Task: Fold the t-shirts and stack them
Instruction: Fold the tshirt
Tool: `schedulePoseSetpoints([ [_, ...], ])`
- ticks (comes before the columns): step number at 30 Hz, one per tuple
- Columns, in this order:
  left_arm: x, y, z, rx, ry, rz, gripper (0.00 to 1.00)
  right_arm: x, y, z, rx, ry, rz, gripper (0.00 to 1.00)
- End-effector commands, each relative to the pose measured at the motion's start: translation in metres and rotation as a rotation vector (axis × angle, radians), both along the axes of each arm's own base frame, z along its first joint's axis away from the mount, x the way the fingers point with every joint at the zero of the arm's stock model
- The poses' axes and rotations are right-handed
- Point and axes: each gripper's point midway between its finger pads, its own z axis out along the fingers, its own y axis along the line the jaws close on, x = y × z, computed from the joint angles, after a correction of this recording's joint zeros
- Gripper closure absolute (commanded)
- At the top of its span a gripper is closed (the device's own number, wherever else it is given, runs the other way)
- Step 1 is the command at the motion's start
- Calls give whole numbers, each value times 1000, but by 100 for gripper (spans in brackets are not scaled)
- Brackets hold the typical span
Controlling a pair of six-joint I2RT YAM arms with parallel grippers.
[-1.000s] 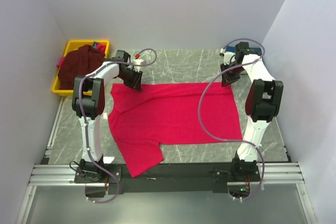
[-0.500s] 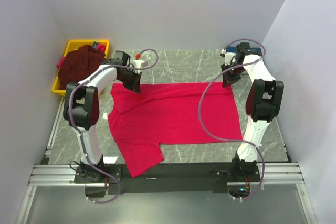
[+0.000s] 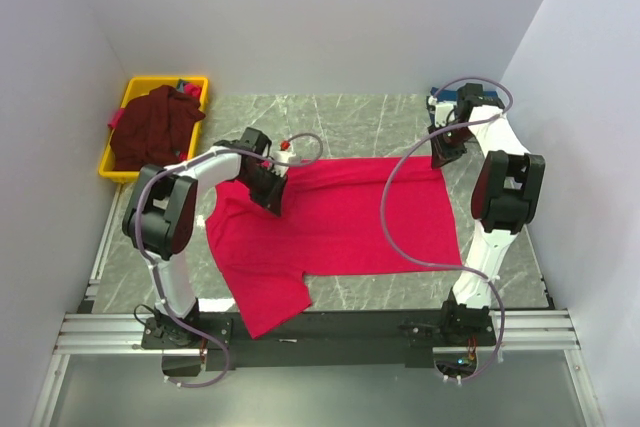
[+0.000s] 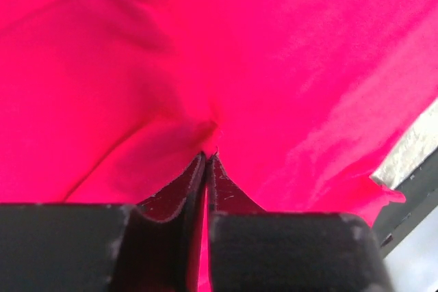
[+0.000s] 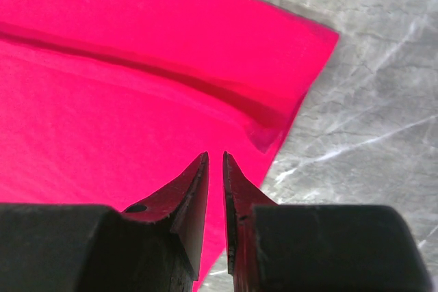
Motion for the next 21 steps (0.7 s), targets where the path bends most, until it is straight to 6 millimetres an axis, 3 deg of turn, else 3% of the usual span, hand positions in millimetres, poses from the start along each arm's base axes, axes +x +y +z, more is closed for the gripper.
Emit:
schedulePoseSetpoints([
  [1, -10, -18, 32, -73, -43, -38, 81, 2, -8, 13, -27, -42, 3, 78],
  [4, -18, -24, 49, -122, -40, -65, 67, 3, -8, 10, -21, -36, 1, 78],
  [8, -13, -23, 76, -143, -95, -63, 58, 9, -7, 9, -13, -39, -4, 78],
  [11, -4, -2, 81, -121, -101, -16, 48, 13, -7, 8, -17, -39, -7, 76],
  [13, 6, 22, 76, -97, -95, 32, 44, 17, -9, 6, -22, -43, -10, 73],
  [18, 39, 83, 65, -28, -103, 193, 44, 13, -6, -6, -31, -2, 10, 72],
  [21, 46, 102, 57, 23, -127, 219, 45, 6, 5, -7, -14, 7, 31, 72],
])
